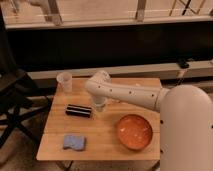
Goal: Push the eraser across the table
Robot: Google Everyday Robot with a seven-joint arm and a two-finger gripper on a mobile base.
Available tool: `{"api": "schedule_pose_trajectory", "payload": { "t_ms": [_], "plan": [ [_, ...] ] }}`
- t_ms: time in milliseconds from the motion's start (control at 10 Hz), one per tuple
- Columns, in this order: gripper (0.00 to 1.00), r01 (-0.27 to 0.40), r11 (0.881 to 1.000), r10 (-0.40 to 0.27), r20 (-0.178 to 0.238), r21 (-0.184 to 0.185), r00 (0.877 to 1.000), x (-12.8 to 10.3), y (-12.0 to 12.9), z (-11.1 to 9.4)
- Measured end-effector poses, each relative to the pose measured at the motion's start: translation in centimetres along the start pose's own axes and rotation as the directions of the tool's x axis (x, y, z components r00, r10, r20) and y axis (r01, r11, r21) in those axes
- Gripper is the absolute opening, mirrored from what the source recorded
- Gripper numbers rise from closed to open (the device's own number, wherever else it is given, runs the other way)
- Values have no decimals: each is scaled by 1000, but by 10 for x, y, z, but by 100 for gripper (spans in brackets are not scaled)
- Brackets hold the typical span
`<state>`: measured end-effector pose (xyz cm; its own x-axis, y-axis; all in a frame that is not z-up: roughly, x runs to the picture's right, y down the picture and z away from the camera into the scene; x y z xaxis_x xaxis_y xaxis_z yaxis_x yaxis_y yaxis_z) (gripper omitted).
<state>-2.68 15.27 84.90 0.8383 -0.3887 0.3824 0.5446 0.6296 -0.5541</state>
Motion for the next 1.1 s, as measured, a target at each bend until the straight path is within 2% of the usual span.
{"api": "schedule_pose_trajectory", "payload": {
  "t_ms": [400, 1100],
  "plan": [
    [0, 40, 999, -40, 0, -20, 999, -11, -2, 8],
    [0, 156, 987, -157, -22, -49, 987, -50, -17, 15]
  ]
}}
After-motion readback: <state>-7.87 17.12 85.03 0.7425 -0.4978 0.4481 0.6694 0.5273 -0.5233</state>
